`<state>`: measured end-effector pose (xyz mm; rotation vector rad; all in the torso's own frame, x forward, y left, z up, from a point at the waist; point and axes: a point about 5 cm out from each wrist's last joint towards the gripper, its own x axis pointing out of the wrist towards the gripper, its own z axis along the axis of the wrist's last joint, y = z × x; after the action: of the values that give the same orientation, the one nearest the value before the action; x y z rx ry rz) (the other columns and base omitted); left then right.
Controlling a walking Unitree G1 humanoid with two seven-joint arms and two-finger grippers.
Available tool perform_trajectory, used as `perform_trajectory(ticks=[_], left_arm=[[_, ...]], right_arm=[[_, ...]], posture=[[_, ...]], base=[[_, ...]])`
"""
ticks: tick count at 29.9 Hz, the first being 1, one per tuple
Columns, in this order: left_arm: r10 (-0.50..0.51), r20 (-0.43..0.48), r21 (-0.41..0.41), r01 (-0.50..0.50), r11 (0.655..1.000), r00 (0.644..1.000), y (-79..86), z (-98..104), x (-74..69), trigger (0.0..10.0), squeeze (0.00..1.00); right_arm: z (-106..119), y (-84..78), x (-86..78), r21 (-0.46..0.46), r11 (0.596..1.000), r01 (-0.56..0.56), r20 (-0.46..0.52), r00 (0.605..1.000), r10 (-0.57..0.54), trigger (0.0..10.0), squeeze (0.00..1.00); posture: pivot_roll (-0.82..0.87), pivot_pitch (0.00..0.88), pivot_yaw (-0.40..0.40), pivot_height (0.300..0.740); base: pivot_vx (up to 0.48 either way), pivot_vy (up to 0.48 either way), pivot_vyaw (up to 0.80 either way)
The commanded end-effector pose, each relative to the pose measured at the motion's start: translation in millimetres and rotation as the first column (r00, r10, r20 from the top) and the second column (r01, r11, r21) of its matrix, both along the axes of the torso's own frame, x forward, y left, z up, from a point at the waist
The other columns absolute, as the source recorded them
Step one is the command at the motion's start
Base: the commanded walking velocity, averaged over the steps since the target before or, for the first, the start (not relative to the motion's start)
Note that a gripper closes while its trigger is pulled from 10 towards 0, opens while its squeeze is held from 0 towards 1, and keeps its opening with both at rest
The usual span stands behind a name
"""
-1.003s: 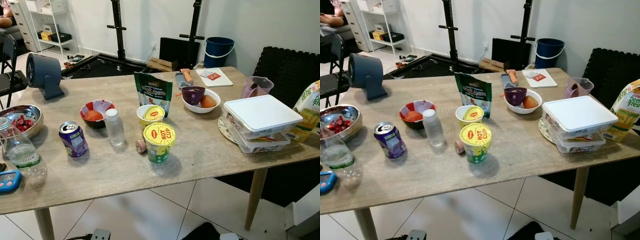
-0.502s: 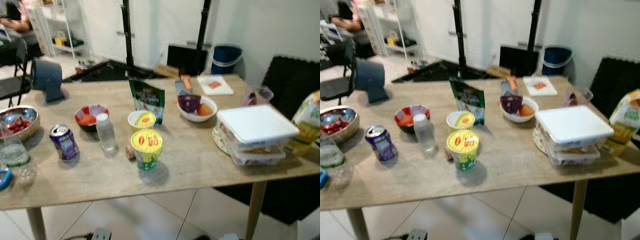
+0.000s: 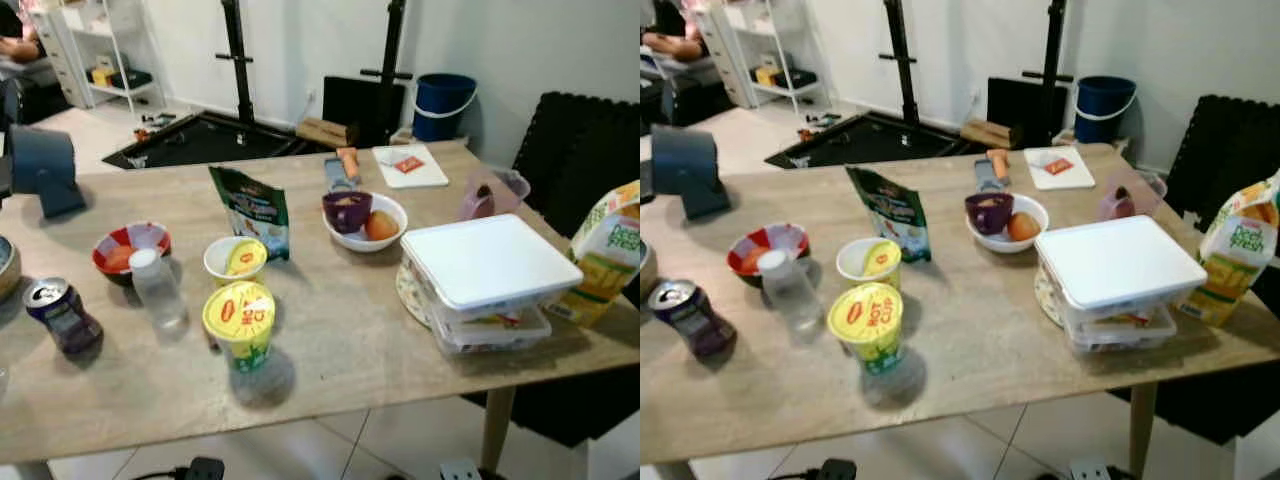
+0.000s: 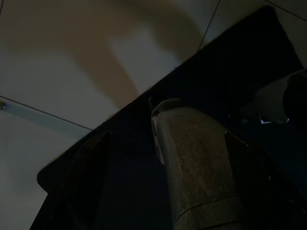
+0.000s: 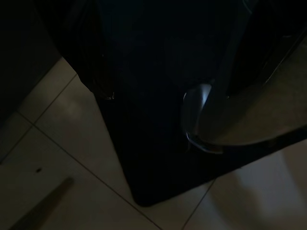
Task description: Restocking fridge
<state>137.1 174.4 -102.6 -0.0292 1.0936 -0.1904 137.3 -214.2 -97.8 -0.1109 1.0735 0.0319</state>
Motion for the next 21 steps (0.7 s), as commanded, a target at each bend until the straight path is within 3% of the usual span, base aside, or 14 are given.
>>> perform_trajectory(ticks=[1,16,21], left_arm=[[0.005,-0.028,0.005,-0.005,1.0,1.0,2.6,-2.4,-7.4,10.0,0.0],[-0.003,-0.031,0.011,0.003,1.0,1.0,2.0,-2.9,-8.5,10.0,0.0],[-0.006,-0.032,0.012,0.006,1.0,0.999,2.0,-3.0,-8.9,10.0,0.0]], right_arm=[[-2.5,4.3,-5.0,0.009,1.0,-0.013,-0.016,1.0,0.013,10.0,0.0],[-2.5,3.3,-5.5,0.006,1.0,-0.006,-0.016,1.0,0.006,10.0,0.0],[0.8,-10.4,-2.7,-0.008,0.992,0.122,0.009,0.992,-0.122,10.0,0.0]], posture=[[-0.03,0.043,0.005,0.74],[-0.02,0.046,0.005,0.74],[-0.03,0.05,0.005,0.74]], base=[[0.0,0.0,0.0],[0.0,0.0,0.0],[0.0,0.0,0.0]])
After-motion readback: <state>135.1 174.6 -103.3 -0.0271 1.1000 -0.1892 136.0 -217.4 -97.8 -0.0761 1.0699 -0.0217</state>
